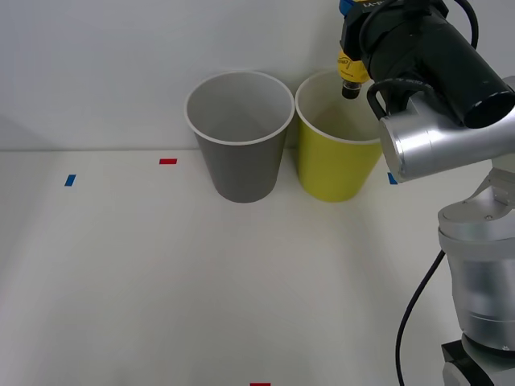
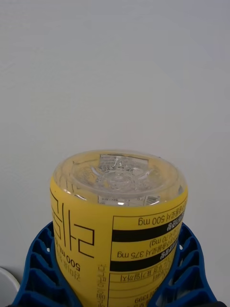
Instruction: Put cans in the gray bin and PET bottles in the light green bin.
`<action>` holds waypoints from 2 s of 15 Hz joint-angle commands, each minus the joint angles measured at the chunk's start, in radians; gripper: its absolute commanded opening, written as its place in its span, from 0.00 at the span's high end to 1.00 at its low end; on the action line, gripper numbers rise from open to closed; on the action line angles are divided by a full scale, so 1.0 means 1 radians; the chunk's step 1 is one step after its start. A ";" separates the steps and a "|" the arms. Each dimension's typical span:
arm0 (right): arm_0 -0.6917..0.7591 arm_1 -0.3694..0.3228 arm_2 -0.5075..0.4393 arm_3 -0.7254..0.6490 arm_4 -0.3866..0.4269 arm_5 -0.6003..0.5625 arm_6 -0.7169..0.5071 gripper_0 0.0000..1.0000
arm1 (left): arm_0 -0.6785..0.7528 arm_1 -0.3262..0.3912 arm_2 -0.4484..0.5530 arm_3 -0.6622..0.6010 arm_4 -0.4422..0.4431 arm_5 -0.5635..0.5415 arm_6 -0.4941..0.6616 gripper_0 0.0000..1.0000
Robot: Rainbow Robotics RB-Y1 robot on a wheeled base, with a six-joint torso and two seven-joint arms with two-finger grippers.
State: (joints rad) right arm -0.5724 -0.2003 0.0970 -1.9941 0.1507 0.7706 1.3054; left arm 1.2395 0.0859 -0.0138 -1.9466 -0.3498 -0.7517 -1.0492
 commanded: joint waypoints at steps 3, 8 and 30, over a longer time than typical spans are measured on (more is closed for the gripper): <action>-0.006 -0.021 0.004 0.060 0.000 -0.077 -0.012 1.00 | 0.000 0.000 0.000 0.000 0.000 0.000 0.000 0.00; -0.006 -0.004 0.004 0.060 0.001 -0.086 -0.003 0.00 | 0.000 0.000 0.000 0.000 0.000 0.000 0.000 0.00; 0.715 -0.123 -0.074 -0.388 -0.056 -0.292 -0.009 0.00 | 0.000 0.000 0.000 0.000 0.000 0.000 0.000 0.00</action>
State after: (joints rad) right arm 0.1099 -0.3106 0.0230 -2.3835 0.0955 0.5083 1.3011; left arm 1.2395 0.0859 -0.0138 -1.9467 -0.3498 -0.7516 -1.0492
